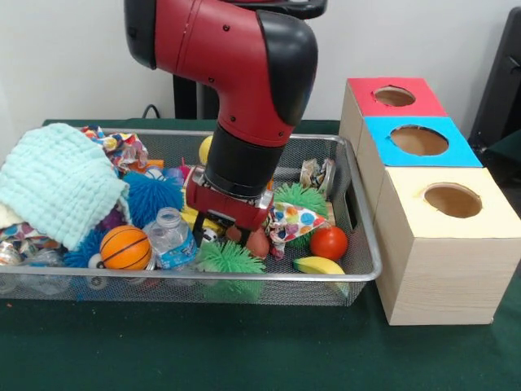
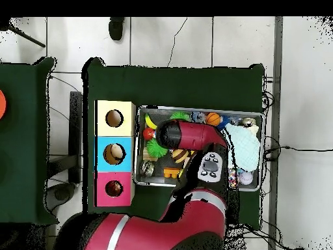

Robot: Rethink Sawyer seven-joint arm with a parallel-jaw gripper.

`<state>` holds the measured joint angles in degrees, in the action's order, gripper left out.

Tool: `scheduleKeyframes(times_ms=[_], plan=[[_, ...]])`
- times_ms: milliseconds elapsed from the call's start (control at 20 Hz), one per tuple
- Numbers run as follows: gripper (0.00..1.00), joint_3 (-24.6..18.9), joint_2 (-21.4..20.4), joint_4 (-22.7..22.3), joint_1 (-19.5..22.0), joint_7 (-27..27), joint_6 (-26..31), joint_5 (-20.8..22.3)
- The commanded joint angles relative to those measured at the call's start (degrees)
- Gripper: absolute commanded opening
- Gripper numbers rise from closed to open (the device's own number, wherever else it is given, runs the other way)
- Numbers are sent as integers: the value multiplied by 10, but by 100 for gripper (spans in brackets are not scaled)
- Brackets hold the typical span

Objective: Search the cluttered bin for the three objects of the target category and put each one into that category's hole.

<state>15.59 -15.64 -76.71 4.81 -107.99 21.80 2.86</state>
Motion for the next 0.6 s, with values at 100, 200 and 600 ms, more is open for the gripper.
scheduleKeyframes(times_ms=[100, 200, 600], plan=[[100, 33, 89, 24, -83, -126, 41, -4], [100, 66, 94, 30, -106, -144, 73, -13], [100, 95, 98, 27, -123, -133, 85, -34]])
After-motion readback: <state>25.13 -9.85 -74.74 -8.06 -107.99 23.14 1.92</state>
